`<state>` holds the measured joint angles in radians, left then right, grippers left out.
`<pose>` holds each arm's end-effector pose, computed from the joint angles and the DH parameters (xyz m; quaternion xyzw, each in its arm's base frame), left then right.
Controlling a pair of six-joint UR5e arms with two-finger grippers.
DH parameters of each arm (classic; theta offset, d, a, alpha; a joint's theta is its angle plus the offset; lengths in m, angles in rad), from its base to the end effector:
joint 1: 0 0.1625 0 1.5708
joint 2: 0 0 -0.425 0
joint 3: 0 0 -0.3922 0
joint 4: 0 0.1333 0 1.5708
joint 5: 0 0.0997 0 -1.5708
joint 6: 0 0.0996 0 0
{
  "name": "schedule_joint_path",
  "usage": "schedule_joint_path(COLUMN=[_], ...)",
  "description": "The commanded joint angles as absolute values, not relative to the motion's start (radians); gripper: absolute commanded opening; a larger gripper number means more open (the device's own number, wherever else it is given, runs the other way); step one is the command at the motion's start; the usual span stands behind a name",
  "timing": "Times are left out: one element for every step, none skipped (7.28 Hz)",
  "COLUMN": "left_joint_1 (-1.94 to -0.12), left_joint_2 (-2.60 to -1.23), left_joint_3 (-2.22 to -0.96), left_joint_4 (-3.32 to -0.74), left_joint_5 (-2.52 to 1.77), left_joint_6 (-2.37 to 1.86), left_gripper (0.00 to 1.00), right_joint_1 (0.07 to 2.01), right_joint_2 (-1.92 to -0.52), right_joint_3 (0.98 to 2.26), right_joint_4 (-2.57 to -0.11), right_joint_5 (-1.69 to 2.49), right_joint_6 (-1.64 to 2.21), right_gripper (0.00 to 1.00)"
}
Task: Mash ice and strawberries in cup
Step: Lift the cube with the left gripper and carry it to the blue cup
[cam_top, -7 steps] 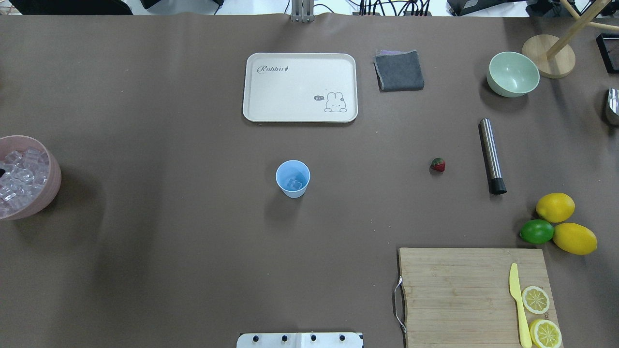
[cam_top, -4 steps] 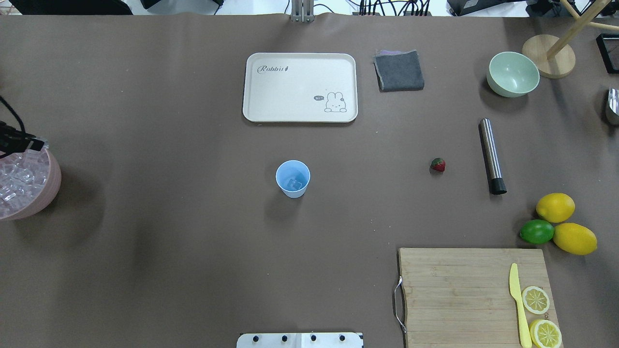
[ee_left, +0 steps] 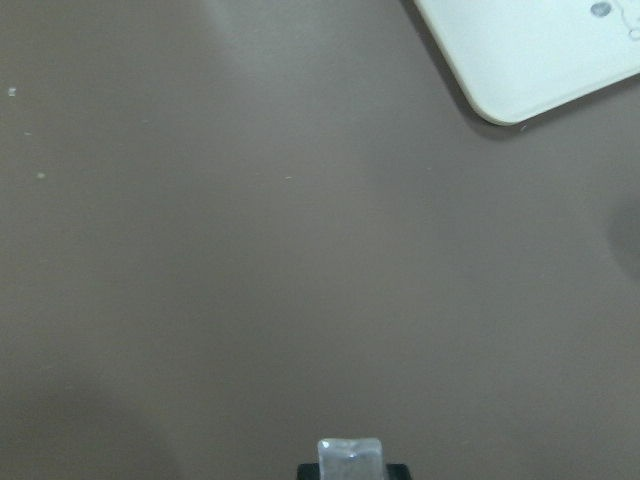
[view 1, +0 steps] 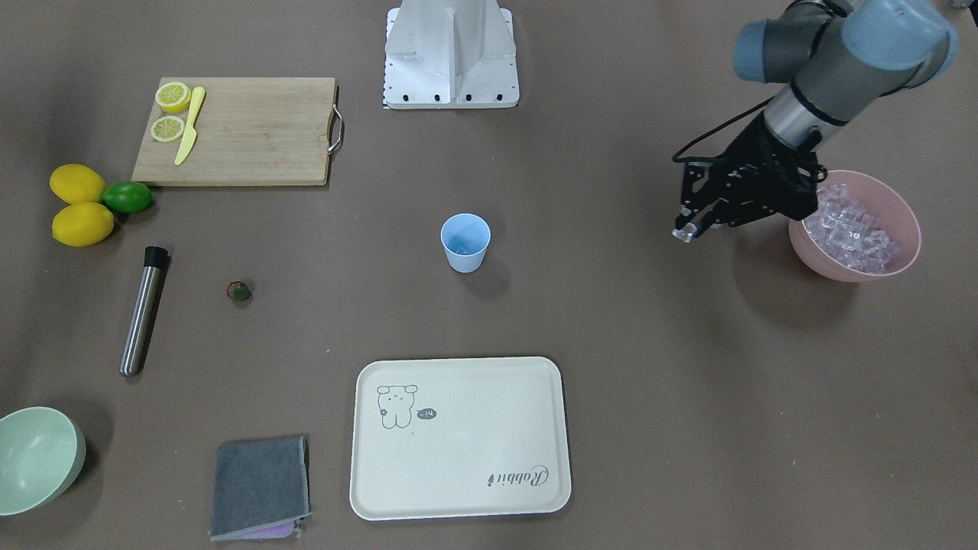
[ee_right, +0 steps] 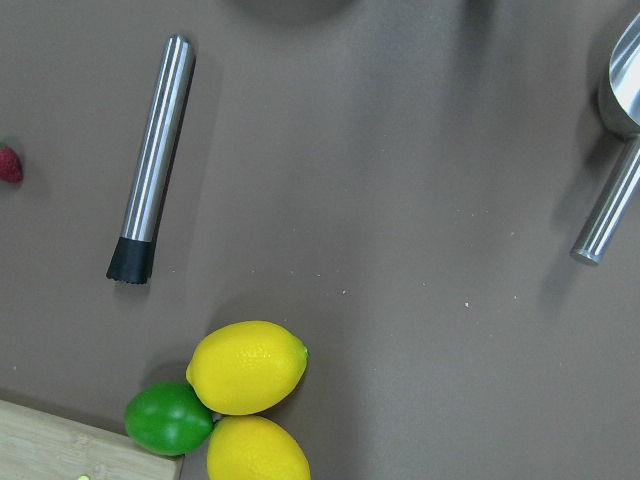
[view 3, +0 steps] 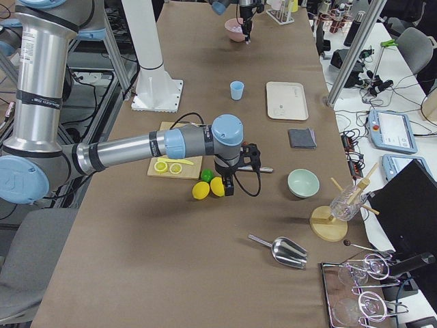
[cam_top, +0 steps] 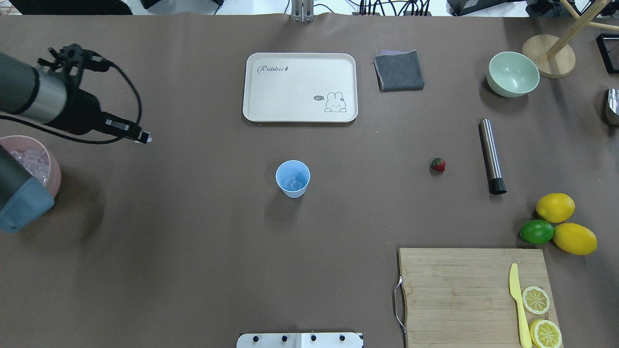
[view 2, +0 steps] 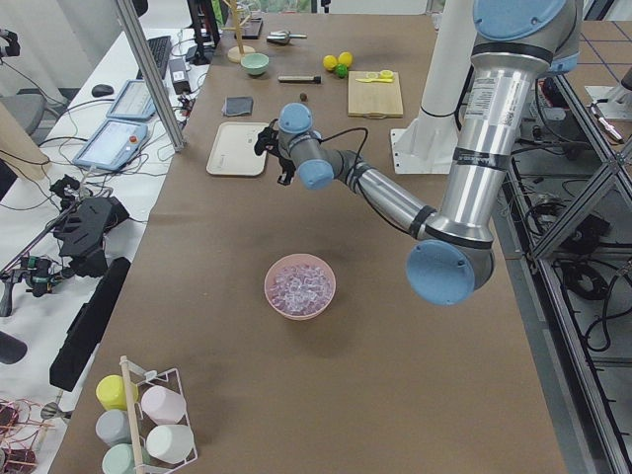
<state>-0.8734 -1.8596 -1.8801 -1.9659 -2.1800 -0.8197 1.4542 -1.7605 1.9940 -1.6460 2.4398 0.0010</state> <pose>0.3063 -0.4844 0.3101 0.1485 0.5040 0.0914 0.8459 0.0092 -0.4139 0.5369 0.0469 -0.4231 -0.0855 0.9008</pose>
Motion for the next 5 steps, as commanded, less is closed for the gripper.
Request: schedule_joint_path(left_joint_1=[-0.719, -0.669, -0.610, -0.568, -0.554], left_joint_2=[-2.066, -2.145, -2.242, -2.322, -2.356], left_joint_3=[-1.878, -1.864, -1.830, -1.778, -1.732], left_joint_4=[-1.757, -1.687, -1.618, -1.586, -1.589], left_joint_5=[-2.035, -1.996, -1.950, -1.895, -1.876], left_joint_6=[-0.995, -1.037, -1.095, -1.110, -1.114], left_gripper=[0.00, 0.00, 0.00, 0.00, 0.00], right_joint_1=[1.454, 1.454, 1.454, 1.454, 1.454], right_joint_2=[-1.759, -1.761, -1.759, -1.761, -1.761], right_joint_3=[1.991, 1.990, 1.990, 1.990, 1.988], right_joint_4=[-1.646, -1.646, -1.646, -1.646, -1.646], right_joint_5=[2.438, 2.437, 2.439, 2.439, 2.438], right_joint_6=[0.000, 0.000, 0.000, 0.000, 0.000], right_gripper=[1.00, 1.00, 1.00, 1.00, 1.00])
